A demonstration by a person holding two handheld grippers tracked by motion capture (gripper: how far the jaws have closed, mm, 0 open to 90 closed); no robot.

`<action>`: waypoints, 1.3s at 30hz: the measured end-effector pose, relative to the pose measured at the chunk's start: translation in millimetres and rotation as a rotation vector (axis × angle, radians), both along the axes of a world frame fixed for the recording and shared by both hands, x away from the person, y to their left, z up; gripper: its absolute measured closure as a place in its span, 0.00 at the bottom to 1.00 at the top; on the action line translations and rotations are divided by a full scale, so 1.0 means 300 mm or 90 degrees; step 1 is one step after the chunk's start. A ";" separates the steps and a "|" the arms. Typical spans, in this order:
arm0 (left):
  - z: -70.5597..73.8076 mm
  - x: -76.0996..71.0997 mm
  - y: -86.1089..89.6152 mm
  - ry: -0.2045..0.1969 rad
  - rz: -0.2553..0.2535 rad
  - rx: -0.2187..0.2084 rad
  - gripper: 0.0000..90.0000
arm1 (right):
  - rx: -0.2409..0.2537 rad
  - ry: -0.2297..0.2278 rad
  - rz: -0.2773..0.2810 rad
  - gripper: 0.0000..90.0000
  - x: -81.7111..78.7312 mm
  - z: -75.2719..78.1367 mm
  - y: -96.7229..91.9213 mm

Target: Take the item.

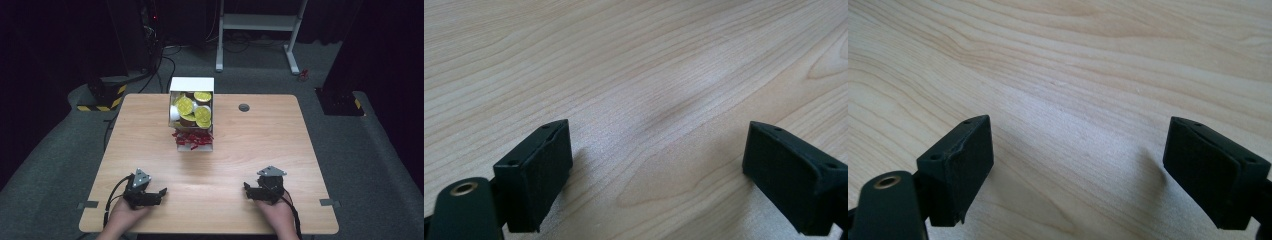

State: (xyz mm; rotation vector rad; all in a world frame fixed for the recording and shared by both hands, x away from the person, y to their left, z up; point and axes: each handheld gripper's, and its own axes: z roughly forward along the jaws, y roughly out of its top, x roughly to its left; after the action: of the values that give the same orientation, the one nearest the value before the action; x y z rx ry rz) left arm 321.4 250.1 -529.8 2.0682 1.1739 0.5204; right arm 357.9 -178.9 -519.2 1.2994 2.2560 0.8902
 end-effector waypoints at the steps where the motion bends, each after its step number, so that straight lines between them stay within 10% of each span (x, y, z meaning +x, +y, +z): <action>1: 0.000 0.000 0.000 0.000 0.000 0.000 0.14 | -0.004 -0.009 0.003 0.15 -0.004 0.007 0.010; 39: 0.001 0.001 0.005 -0.005 -0.006 0.005 0.16 | 0.056 -0.087 0.080 0.14 -0.017 0.168 0.127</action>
State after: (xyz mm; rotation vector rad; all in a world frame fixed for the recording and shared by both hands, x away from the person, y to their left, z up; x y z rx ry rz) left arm 321.7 251.6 -529.5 2.0758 1.1594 0.5293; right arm 352.7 -140.8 -468.9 1.1054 2.2339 1.0988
